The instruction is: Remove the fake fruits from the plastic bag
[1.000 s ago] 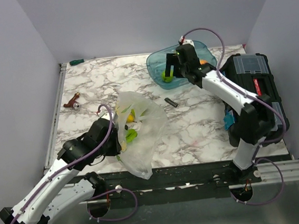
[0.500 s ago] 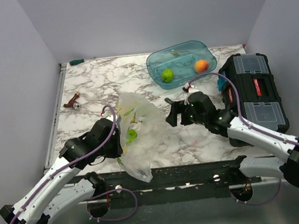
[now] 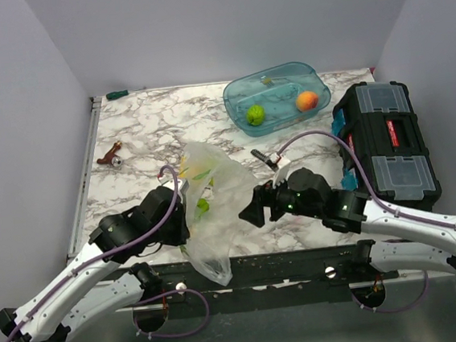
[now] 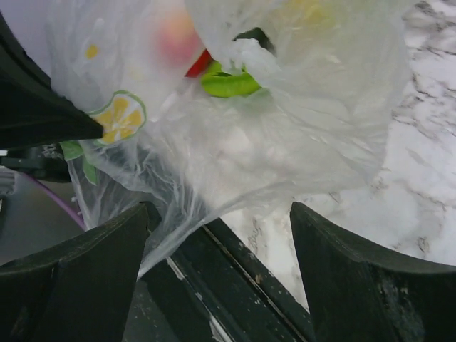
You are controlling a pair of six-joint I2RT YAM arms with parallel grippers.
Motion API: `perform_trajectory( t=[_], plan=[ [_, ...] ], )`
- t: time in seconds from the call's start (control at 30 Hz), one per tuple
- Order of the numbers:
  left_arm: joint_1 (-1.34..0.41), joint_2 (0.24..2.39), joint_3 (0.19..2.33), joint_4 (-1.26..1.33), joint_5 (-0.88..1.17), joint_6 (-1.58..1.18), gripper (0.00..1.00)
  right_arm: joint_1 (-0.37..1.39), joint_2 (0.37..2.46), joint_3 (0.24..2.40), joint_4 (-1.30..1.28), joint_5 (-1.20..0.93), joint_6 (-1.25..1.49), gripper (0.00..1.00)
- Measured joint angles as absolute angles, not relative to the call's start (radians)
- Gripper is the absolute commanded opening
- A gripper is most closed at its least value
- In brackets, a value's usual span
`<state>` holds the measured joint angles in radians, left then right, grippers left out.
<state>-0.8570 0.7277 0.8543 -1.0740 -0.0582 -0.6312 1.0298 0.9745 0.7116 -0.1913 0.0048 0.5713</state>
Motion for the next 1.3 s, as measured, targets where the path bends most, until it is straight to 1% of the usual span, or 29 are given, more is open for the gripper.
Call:
perform_trajectory(
  t=[0.1,0.2,0.3,0.47,0.57,0.7,0.97,1.13,1.3],
  plan=[
    [-0.86,0.71,0.854,-1.079,-0.086,-0.646,0.0,1.09,1.044,0.718,-0.098,0.023,0.578,0.82],
    [-0.86,0.705,0.854,-1.084,-0.105,-0.656,0.0,1.2,1.204,0.77,-0.021,0.053,0.55,0.83],
    [-0.863,0.726,0.854,-1.09,-0.124,-0.668,0.0,1.255,1.343,0.818,0.064,0.078,0.505,0.84],
    [-0.868,0.78,0.854,-1.099,-0.15,-0.686,0.0,1.256,1.486,0.828,0.22,0.156,0.422,0.84],
    [-0.872,0.773,0.854,-1.101,-0.156,-0.688,0.0,1.253,1.573,0.834,0.312,0.194,0.366,0.84],
    [-0.873,0.753,0.854,-1.103,-0.169,-0.693,0.0,1.252,1.676,0.852,0.392,0.234,0.285,0.86],
    [-0.873,0.711,0.854,-1.106,-0.189,-0.702,0.0,1.208,1.747,0.911,0.48,0.259,0.173,0.88],
    [-0.873,0.697,0.854,-1.106,-0.191,-0.704,0.0,1.169,1.824,0.934,0.538,0.259,0.155,0.92],
    [-0.873,0.698,0.854,-1.106,-0.191,-0.704,0.0,1.168,1.904,0.954,0.563,0.256,0.156,0.96]
  ],
)
